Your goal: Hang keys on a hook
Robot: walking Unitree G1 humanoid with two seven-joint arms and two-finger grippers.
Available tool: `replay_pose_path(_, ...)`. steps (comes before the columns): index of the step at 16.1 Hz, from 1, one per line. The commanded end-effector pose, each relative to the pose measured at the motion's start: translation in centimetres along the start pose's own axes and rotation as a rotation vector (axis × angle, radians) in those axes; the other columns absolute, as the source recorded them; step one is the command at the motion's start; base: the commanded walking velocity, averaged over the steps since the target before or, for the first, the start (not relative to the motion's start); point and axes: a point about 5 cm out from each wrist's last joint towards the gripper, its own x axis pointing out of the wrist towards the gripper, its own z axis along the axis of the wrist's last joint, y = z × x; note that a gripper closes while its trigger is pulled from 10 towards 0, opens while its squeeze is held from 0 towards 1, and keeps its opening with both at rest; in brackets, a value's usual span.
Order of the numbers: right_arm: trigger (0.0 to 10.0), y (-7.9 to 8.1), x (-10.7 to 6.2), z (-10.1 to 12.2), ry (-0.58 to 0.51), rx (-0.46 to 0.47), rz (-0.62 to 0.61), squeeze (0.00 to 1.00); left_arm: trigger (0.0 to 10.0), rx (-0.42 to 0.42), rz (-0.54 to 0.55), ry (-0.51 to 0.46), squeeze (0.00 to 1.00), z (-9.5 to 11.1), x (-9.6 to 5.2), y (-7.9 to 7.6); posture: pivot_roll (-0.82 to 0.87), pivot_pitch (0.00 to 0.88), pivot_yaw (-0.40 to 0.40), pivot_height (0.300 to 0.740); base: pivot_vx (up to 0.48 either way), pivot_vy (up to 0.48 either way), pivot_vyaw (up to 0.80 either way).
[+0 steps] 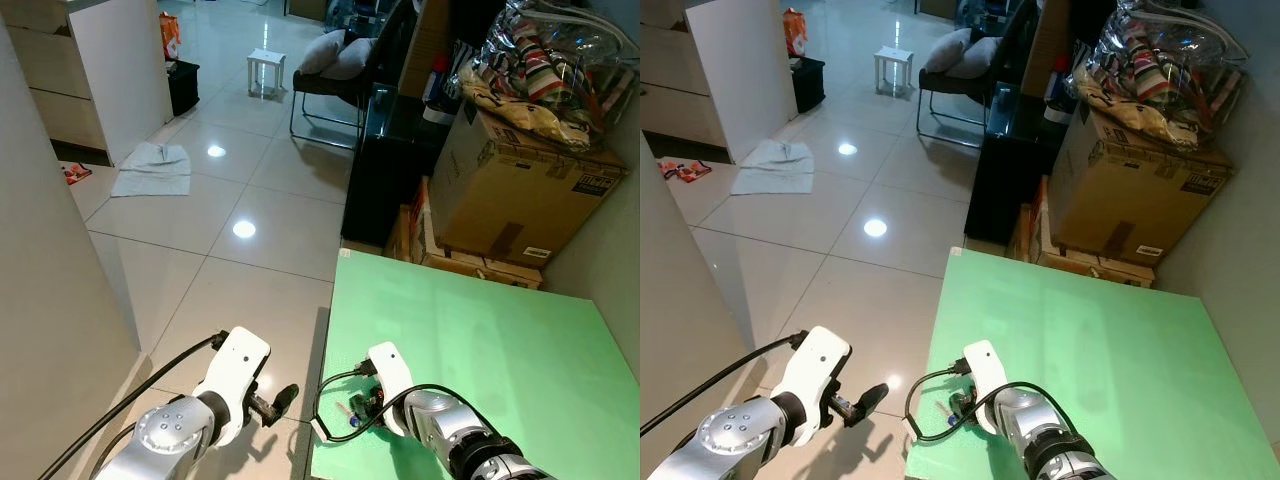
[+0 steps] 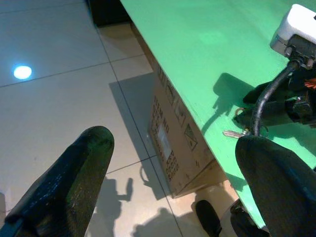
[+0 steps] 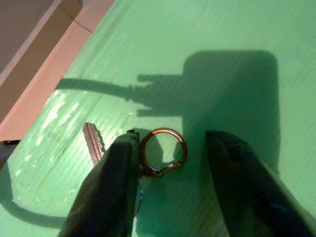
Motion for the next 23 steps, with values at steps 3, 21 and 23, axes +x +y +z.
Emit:
replay_pose_path(3,0.0,-0.5,-0.2,-2.8,0.111,0.055,-0.021,0.0,10.0,0.009,-0.017,-0.008,0.0,0.2,0.2,-0.3,0.08,0.035,-0.129,0.74,0.0,0.0,0.0)
replay_pose_path(21,0.0,-2.5,-2.8,2.6,-0.229,0.02,-0.053,0.0,10.0,0.005,-0.028,-0.028,0.0,0.7,0.9,-0.3,0.04,0.037,-0.117,0.74,0.0,0.0,0.0)
replay_pose_path(23,10.0,-1.9,-2.8,2.2,-0.197,0.046,0.028,1.0,10.0,0.007,-0.029,-0.028,0.0,0.7,1.0,-0.3,0.04,0.039,-0.116,0.74,0.0,0.0,0.0)
